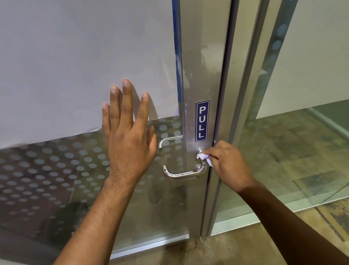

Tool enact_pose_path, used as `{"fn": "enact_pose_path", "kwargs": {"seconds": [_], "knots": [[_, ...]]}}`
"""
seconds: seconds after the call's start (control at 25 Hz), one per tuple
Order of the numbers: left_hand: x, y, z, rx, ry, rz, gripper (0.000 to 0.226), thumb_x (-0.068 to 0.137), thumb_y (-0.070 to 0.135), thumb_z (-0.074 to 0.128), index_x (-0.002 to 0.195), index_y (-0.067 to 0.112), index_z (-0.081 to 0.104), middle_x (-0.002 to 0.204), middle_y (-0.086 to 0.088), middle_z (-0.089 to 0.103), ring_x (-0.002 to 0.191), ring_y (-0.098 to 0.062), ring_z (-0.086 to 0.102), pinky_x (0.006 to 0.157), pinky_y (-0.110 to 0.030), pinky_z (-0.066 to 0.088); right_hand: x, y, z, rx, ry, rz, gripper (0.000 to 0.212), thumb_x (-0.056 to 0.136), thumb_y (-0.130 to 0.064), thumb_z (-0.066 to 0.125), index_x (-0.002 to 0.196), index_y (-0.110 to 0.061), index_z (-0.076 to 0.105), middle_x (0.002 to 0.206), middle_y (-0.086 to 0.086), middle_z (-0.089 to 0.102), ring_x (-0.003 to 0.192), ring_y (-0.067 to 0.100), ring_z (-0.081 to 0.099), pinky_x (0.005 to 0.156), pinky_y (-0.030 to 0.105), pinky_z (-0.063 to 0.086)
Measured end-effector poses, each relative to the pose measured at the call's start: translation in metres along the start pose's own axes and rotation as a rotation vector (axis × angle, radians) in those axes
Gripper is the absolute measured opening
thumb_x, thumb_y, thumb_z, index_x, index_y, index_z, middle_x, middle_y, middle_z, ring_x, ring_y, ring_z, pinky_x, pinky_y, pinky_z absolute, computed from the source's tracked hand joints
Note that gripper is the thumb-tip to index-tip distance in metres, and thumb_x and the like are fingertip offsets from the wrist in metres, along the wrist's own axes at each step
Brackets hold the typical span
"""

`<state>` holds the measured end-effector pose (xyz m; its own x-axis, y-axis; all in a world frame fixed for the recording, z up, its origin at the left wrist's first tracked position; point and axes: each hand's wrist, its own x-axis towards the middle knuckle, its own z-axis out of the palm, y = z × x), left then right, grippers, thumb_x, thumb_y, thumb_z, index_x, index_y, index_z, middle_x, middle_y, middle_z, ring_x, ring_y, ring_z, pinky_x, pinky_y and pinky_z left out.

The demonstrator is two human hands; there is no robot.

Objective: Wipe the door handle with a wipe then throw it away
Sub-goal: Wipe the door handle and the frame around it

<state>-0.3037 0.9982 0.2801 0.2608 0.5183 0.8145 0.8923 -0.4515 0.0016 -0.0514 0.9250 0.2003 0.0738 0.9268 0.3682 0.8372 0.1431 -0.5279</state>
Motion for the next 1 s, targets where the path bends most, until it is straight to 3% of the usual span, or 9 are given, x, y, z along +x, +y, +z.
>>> {"fn": "enact_pose_path", "kwargs": {"seconds": [0.12,0.36,0.48,0.68,0.8,0.92,1.0], "knots": [[0.0,0.002,-0.002,0.002,-0.016,-0.005,0.083,0.095,0.023,0.07,0.167,0.018,0.031,0.176,-0.024,0.017,0.165,-0.044,0.012,0.133,-0.059,0.013,0.004,0.0,0.008,-0.106,-0.083,-0.02,0.019,0.097,-0.011,0.071,0.111,-0.018,0.083,0.093,0.009,0.061,0.08,0.031,0.068,0.075,0.036,0.057],[-0.019,0.0,-0.001,-0.023,-0.011,0.063,0.064,0.1,0.019,0.063,0.161,0.014,0.044,0.175,-0.023,0.025,0.164,-0.04,0.019,0.13,-0.056,0.024,-0.001,0.003,0.007,-0.102,-0.217,-0.011,0.028,0.102,-0.006,0.058,0.122,-0.014,0.077,0.102,0.01,0.062,0.093,0.03,0.067,0.086,0.036,0.053],[-0.051,0.002,0.007,-0.073,-0.029,0.07,0.056,0.101,0.021,0.061,0.156,0.013,0.052,0.171,-0.02,0.035,0.161,-0.037,0.027,0.122,-0.055,0.031,-0.005,0.004,0.004,-0.066,-0.268,0.002,0.031,0.101,-0.004,0.058,0.117,-0.02,0.08,0.098,0.005,0.06,0.088,0.025,0.064,0.079,0.033,0.047],[-0.105,-0.009,0.034,0.064,-0.24,0.004,0.091,0.094,0.028,0.07,0.17,0.016,0.021,0.179,-0.022,-0.003,0.167,-0.039,-0.003,0.132,-0.06,0.011,0.004,0.005,0.0,-0.091,-0.263,0.041,0.024,0.101,-0.008,0.06,0.109,-0.012,0.082,0.095,0.014,0.067,0.092,0.034,0.066,0.084,0.041,0.051],[-0.125,-0.023,0.05,0.113,-0.292,-0.057,0.106,0.091,0.036,0.076,0.171,0.019,0.009,0.177,-0.023,-0.014,0.165,-0.044,-0.011,0.132,-0.066,0.005,0.006,0.004,0.0,-0.088,-0.244,0.077,0.022,0.1,-0.008,0.061,0.102,-0.011,0.083,0.094,0.014,0.067,0.089,0.033,0.066,0.084,0.042,0.052],[-0.131,-0.034,0.063,0.118,-0.3,-0.046,0.107,0.091,0.037,0.077,0.172,0.021,0.008,0.178,-0.022,-0.014,0.165,-0.044,-0.014,0.132,-0.066,0.003,-0.008,-0.004,0.007,-0.063,-0.249,0.07,0.027,0.099,-0.006,0.058,0.104,-0.018,0.081,0.082,-0.001,0.054,0.071,0.02,0.059,0.068,0.03,0.045],[-0.133,-0.037,0.067,0.123,-0.281,-0.035,0.103,0.093,0.036,0.074,0.172,0.022,0.009,0.178,-0.022,-0.012,0.165,-0.043,-0.013,0.132,-0.065,0.001,-0.017,-0.01,0.008,-0.007,-0.316,0.034,0.036,0.099,-0.006,0.053,0.119,-0.022,0.078,0.083,-0.006,0.049,0.071,0.015,0.061,0.067,0.021,0.044]]}}
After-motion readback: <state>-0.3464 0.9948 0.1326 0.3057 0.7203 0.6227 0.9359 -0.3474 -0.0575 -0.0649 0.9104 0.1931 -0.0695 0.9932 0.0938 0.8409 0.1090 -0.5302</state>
